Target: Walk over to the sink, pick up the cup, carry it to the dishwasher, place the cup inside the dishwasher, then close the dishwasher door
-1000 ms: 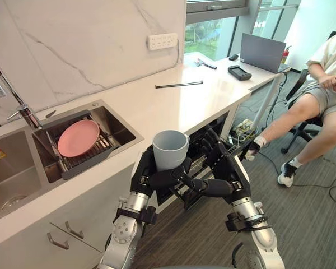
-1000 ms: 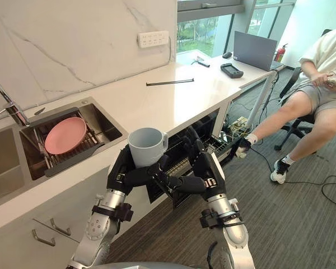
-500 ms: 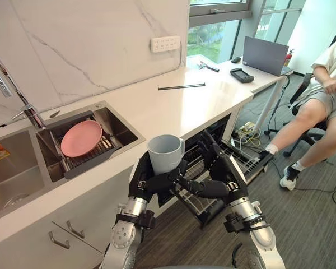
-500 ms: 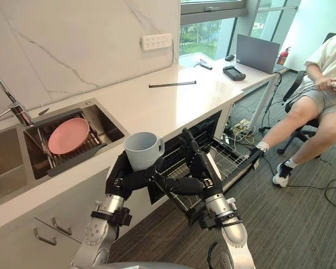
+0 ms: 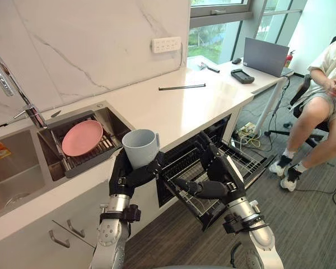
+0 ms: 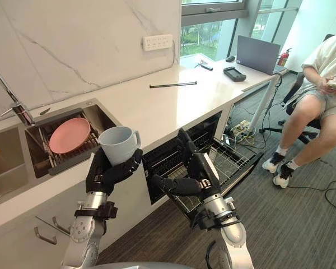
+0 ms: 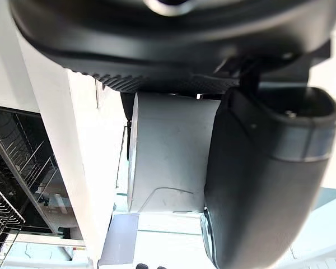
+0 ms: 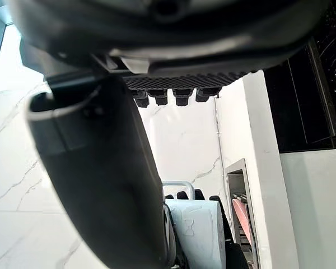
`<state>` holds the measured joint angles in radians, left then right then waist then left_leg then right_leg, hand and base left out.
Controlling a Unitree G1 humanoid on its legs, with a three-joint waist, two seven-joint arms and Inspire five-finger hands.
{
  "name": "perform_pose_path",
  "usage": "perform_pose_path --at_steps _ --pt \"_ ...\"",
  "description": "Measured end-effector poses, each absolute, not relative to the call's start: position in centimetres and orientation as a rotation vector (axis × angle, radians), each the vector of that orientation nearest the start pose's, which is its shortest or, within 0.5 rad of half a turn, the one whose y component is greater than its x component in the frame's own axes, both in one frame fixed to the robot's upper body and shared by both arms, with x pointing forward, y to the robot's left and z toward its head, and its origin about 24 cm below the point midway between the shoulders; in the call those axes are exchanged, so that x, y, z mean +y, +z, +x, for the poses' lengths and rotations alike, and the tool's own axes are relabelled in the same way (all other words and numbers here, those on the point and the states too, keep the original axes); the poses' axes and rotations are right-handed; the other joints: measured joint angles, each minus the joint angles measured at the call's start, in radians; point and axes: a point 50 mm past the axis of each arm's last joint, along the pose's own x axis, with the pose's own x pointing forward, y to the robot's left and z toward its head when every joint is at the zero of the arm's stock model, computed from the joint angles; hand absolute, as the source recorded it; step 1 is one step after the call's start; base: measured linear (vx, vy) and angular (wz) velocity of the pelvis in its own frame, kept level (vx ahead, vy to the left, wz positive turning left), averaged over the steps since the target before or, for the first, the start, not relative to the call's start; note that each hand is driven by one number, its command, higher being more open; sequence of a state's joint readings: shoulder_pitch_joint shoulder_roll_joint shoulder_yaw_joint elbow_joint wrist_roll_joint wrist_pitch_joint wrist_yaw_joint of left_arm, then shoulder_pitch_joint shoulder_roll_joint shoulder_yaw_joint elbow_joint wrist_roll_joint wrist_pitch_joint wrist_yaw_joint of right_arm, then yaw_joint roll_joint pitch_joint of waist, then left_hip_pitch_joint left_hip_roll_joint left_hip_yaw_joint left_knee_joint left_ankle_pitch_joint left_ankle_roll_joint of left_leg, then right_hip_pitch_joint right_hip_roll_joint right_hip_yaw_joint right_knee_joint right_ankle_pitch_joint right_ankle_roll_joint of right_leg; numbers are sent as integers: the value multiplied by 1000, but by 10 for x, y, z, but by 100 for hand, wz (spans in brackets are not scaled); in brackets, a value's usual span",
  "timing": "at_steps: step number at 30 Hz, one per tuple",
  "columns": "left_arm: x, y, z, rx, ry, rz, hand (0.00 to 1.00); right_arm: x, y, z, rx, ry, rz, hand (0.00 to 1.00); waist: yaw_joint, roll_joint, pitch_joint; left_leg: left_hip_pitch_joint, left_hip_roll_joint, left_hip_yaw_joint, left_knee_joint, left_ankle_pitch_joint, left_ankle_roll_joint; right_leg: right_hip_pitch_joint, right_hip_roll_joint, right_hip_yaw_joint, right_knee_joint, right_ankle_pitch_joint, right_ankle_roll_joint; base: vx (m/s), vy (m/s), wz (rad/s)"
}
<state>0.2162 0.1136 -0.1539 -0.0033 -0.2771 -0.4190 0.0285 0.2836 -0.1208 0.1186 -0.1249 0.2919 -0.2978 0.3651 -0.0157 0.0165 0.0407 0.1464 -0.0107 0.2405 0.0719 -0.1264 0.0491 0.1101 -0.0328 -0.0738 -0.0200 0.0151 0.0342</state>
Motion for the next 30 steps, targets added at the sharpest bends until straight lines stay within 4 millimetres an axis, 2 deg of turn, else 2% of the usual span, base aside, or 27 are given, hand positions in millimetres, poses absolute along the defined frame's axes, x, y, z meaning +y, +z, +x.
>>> perform_pose_path --at_steps 12,20,26,30 --pt "151 32 204 -188 -16 -165 0 -143 41 190 -178 375 220 100 0 -1 1 1 1 4 -1 -1 -2 -3 0 3 4 -1 0 0 0 0" --pt "125 31 201 -176 -157 -118 0 -140 43 193 -185 351 235 100 0 -5 4 -1 1 6 -3 -1 -2 -8 1 7 4 -1 0 0 0 0" --pt "115 29 200 -164 -215 -109 0 -139 46 196 -208 313 254 100 0 -7 4 -2 2 9 -3 -1 -2 -9 2 9 4 -1 0 0 0 0" --pt "99 28 196 -158 -287 -96 0 -132 50 200 -227 316 268 100 1 -7 4 -8 1 10 -3 -1 -2 -16 2 10 4 -1 0 0 0 0"
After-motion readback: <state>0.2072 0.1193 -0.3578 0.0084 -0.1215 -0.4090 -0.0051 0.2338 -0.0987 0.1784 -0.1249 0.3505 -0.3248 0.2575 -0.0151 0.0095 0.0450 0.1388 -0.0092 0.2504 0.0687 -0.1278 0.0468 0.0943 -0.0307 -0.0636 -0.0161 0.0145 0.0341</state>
